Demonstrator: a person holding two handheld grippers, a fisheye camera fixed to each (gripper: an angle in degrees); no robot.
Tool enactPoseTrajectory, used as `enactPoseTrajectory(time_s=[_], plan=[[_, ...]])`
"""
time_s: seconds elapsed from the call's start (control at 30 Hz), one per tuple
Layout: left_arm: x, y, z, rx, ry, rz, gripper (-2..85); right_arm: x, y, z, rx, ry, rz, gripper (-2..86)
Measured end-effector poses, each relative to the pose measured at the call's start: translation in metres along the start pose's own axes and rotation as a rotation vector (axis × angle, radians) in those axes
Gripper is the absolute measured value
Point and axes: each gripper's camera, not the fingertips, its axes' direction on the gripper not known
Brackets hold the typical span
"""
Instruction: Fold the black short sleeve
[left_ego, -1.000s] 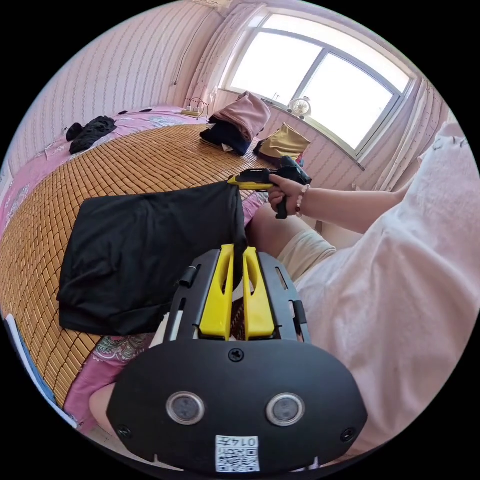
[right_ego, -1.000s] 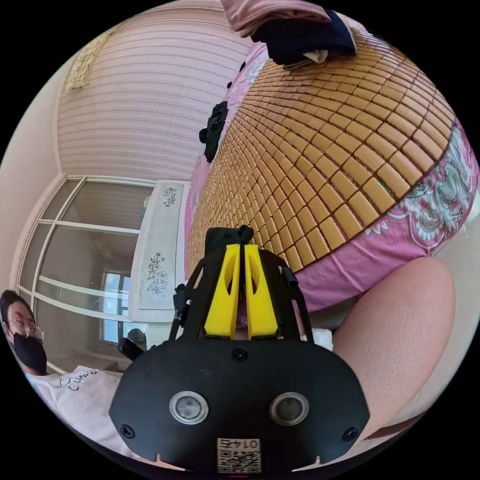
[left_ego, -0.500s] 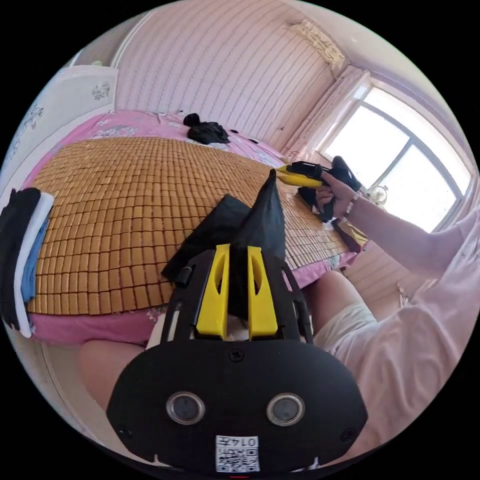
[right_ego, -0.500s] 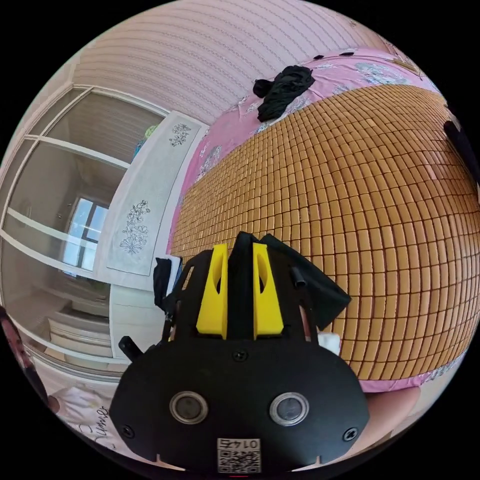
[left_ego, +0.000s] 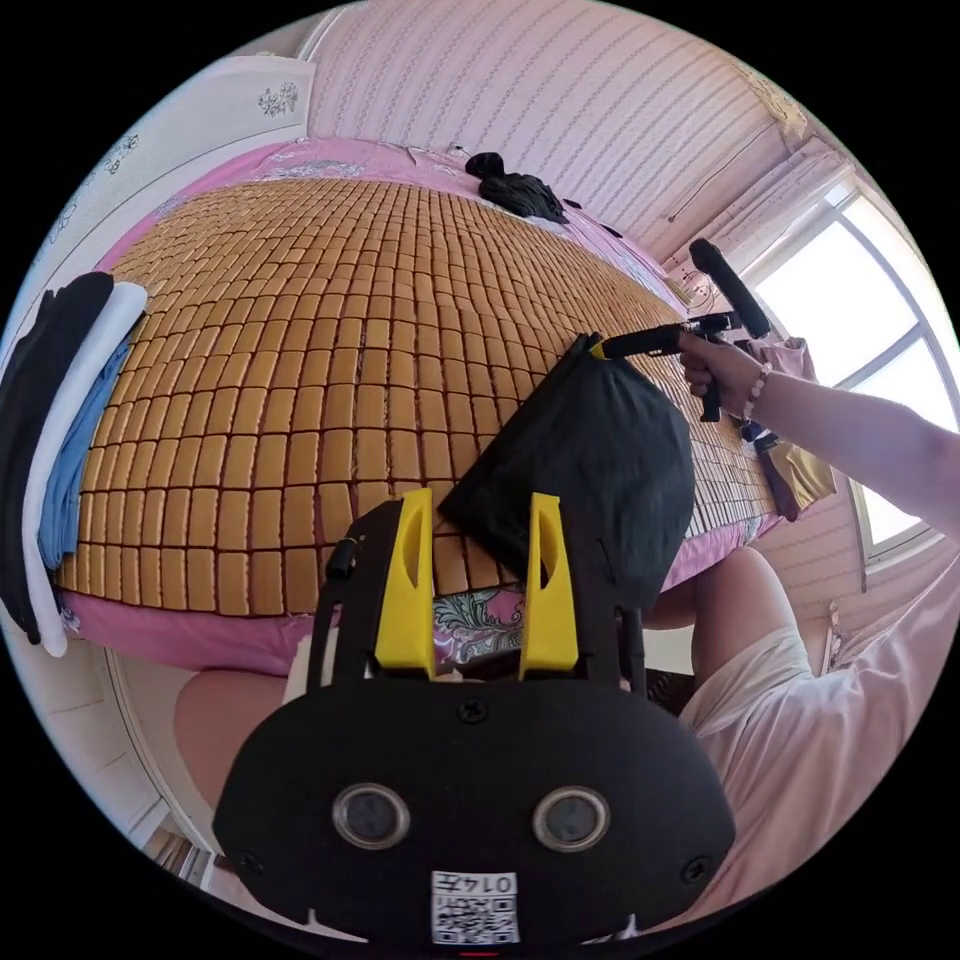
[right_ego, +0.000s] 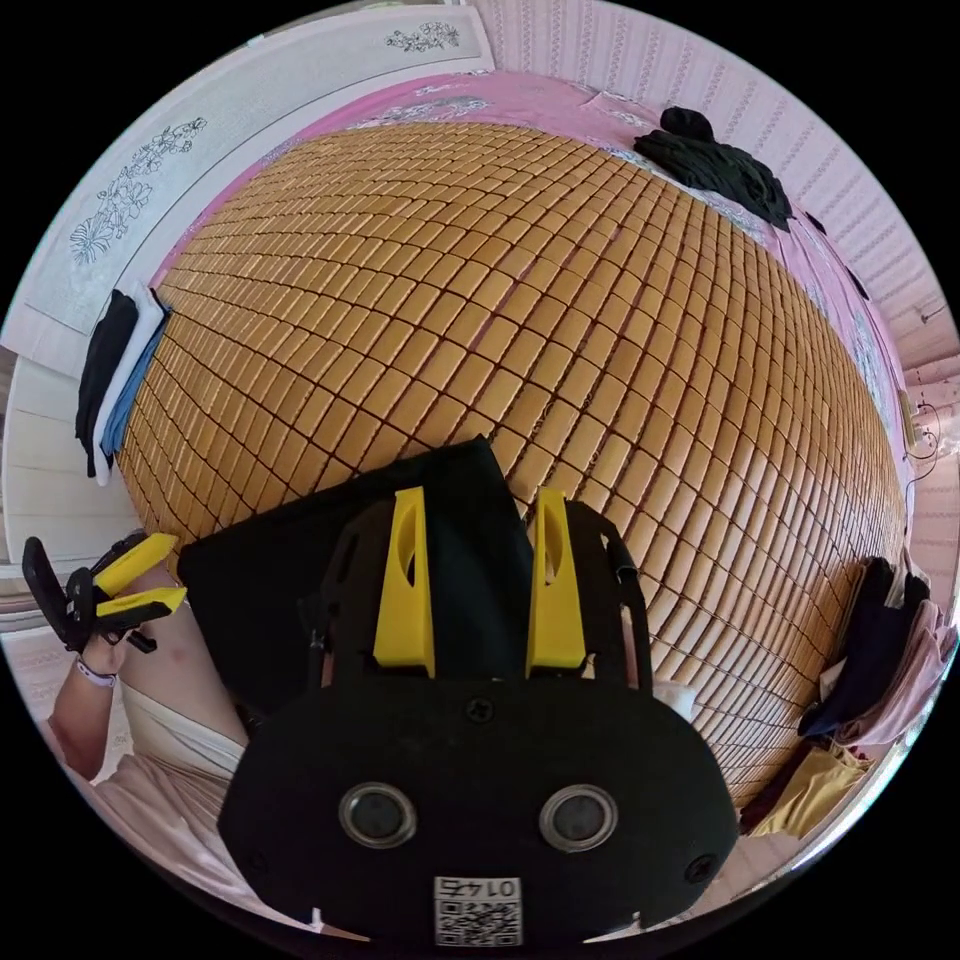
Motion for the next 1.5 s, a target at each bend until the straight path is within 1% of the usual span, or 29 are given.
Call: enactPoseTrajectory(time_s=[0.03, 0.1, 0.13, 0.17, 0.2, 0.23, 0.33, 0.4, 0.47, 0.6, 0.67, 0.77, 0.9, 1.03, 1.1, 1.17, 1.2, 1.27, 1.3, 1.33, 1.37, 1.4, 1.43, 1.47, 1.5], plan=[[0.002, 0.000, 0.003, -0.011, -0.009, 0.008, 12.4, -0.001, -0.002, 0.000, 0.018, -0.034, -0.007, 13.4], [0.010, 0.006, 0.008, -0.018, -0.091, 0.048, 8.6, -0.001, -0.004, 0.002, 0.029, -0.066, -0.010, 11.8], [0.011, 0.007, 0.008, -0.014, -0.115, 0.057, 7.3, -0.003, -0.003, 0.001, 0.032, -0.124, -0.038, 7.9], [0.013, 0.009, 0.011, -0.057, -0.109, 0.062, 4.7, -0.004, -0.002, 0.000, 0.011, -0.145, -0.063, 4.9], [0.013, 0.012, 0.011, -0.060, -0.060, 0.055, 3.6, -0.005, 0.000, 0.000, 0.000, -0.157, -0.072, 3.9], [0.012, 0.014, 0.012, -0.070, -0.051, 0.043, 3.1, -0.007, 0.006, -0.004, 0.014, -0.163, -0.079, 2.5], [0.015, 0.024, 0.004, -0.045, -0.059, 0.045, 1.6, -0.008, 0.033, -0.032, 0.143, -0.206, -0.065, 1.1], [0.023, 0.038, -0.015, 0.053, -0.034, 0.101, 0.9, -0.006, 0.055, -0.057, 0.233, -0.254, -0.061, 0.7], [0.031, 0.050, -0.029, 0.105, -0.023, 0.158, 0.6, -0.005, 0.089, -0.093, 0.341, -0.252, -0.083, 0.3], [0.050, 0.077, -0.068, 0.179, 0.026, 0.234, 0.3, -0.005, 0.133, -0.144, 0.452, -0.257, -0.114, 0.1], [0.057, 0.088, -0.088, 0.202, 0.026, 0.222, 0.2, -0.011, 0.155, -0.173, 0.518, -0.273, -0.145, 0.0], [0.066, 0.108, -0.122, 0.281, 0.018, 0.185, 0.0, -0.030, 0.168, -0.203, 0.588, -0.272, -0.196, 0.0], [0.067, 0.139, -0.166, 0.371, -0.068, 0.143, 0.0, -0.068, 0.162, -0.229, 0.657, -0.286, -0.270, 0.1], [0.052, 0.168, -0.205, 0.436, -0.129, 0.055, 0.0, -0.127, 0.130, -0.255, 0.689, -0.343, -0.416, 0.3], [0.037, 0.189, -0.233, 0.487, -0.164, -0.031, 0.2, -0.156, 0.108, -0.265, 0.670, -0.379, -0.492, 0.4], [0.024, 0.203, -0.256, 0.532, -0.193, -0.098, 0.5, -0.202, 0.068, -0.279, 0.624, -0.417, -0.597, 0.6], [0.016, 0.210, -0.270, 0.562, -0.213, -0.137, 0.7, -0.216, 0.057, -0.283, 0.614, -0.415, -0.627, 0.7], [0.001, 0.212, -0.287, 0.583, -0.276, -0.174, 1.3, -0.276, 0.000, -0.297, 0.573, -0.392, -0.671, 1.4], [-0.011, 0.206, -0.296, 0.573, -0.325, -0.185, 1.9, -0.293, -0.018, -0.298, 0.547, -0.398, -0.675, 1.6], [-0.018, 0.202, -0.300, 0.567, -0.356, -0.196, 2.8, -0.324, -0.059, -0.297, 0.483, -0.422, -0.656, 2.6], [-0.038, 0.194, -0.305, 0.558, -0.400, -0.262, 4.6, -0.351, -0.098, -0.290, 0.434, -0.445, -0.606, 3.8], [-0.059, 0.186, -0.310, 0.566, -0.416, -0.310, 8.0, -0.362, -0.117, -0.284, 0.401, -0.446, -0.569, 4.5], [-0.069, 0.182, -0.312, 0.575, -0.442, -0.329, 9.7, -0.378, -0.150, -0.272, 0.333, -0.437, -0.471, 5.4], [-0.091, 0.179, -0.313, 0.586, -0.500, -0.395, 10.8, -0.386, -0.169, -0.260, 0.279, -0.431, -0.433, 5.9], [-0.113, 0.180, -0.312, 0.563, -0.521, -0.487, 11.6, -0.388, -0.174, -0.255, 0.263, -0.425, -0.427, 6.0]])
